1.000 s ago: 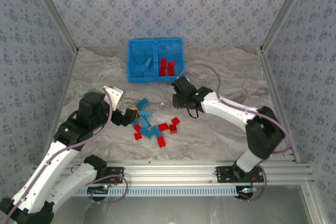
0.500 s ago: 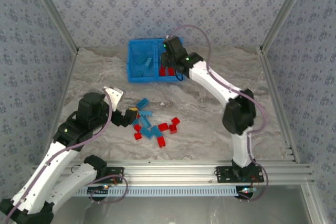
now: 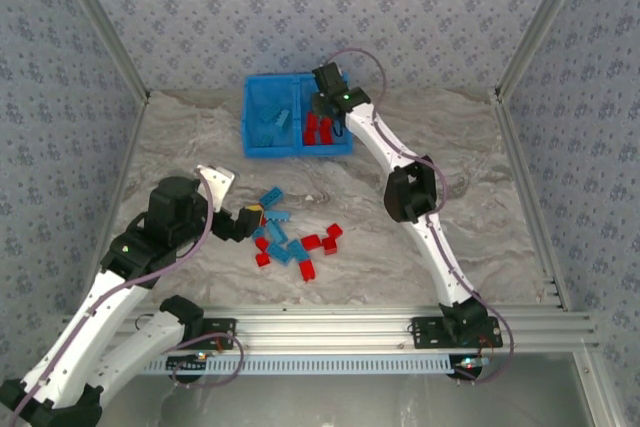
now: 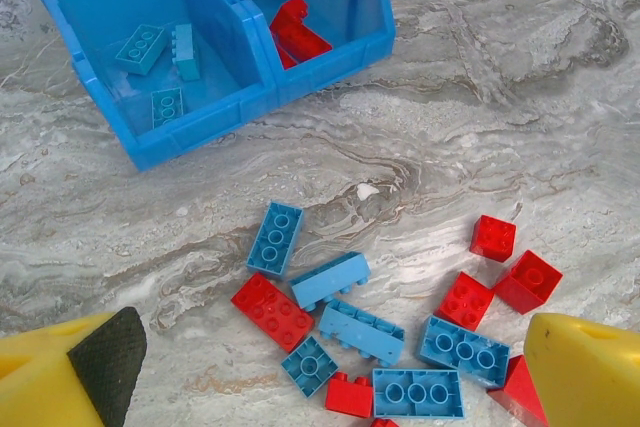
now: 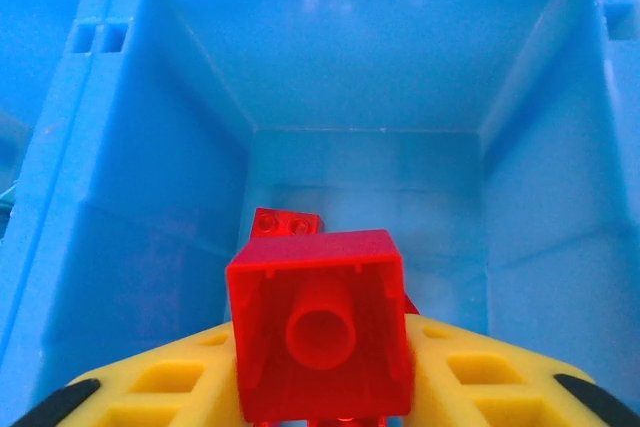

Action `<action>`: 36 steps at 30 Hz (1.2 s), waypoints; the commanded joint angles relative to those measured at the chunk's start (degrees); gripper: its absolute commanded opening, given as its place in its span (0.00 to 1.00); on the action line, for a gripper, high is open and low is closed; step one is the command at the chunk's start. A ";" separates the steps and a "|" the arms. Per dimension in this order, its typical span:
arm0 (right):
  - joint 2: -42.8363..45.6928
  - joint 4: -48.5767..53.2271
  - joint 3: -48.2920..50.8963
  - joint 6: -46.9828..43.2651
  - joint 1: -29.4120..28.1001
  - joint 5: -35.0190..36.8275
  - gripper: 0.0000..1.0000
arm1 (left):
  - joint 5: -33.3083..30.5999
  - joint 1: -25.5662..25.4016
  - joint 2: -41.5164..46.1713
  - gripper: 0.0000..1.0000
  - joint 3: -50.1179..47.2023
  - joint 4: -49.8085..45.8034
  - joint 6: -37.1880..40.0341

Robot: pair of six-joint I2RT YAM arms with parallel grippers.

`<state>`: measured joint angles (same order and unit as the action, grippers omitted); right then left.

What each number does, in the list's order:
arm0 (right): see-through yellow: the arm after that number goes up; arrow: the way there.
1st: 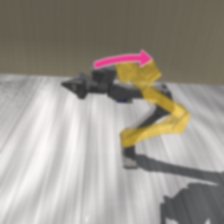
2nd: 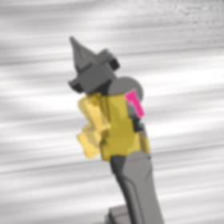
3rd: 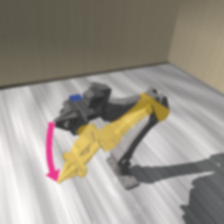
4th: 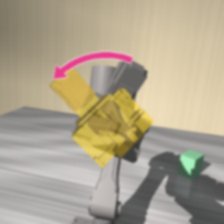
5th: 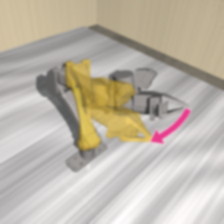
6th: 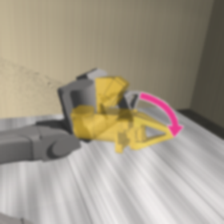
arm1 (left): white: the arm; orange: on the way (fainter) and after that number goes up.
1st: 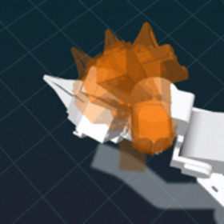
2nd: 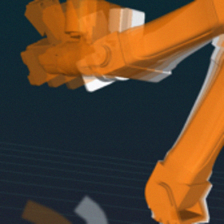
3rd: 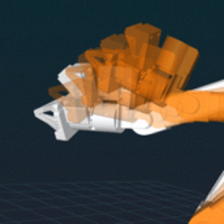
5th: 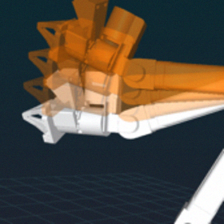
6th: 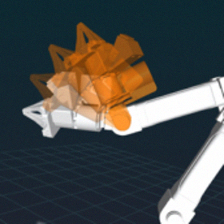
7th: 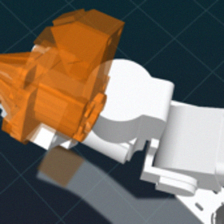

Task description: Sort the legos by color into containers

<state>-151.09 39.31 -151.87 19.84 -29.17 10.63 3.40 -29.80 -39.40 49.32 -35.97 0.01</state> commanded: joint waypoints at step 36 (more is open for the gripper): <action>71.51 -6.19 95.82 23.20 -30.08 1.56 0.70 | -0.13 -0.34 0.69 0.99 0.63 0.21 1.11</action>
<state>-77.56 32.82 -55.94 36.77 -56.53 10.31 3.40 -29.80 -39.38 49.32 -35.97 0.23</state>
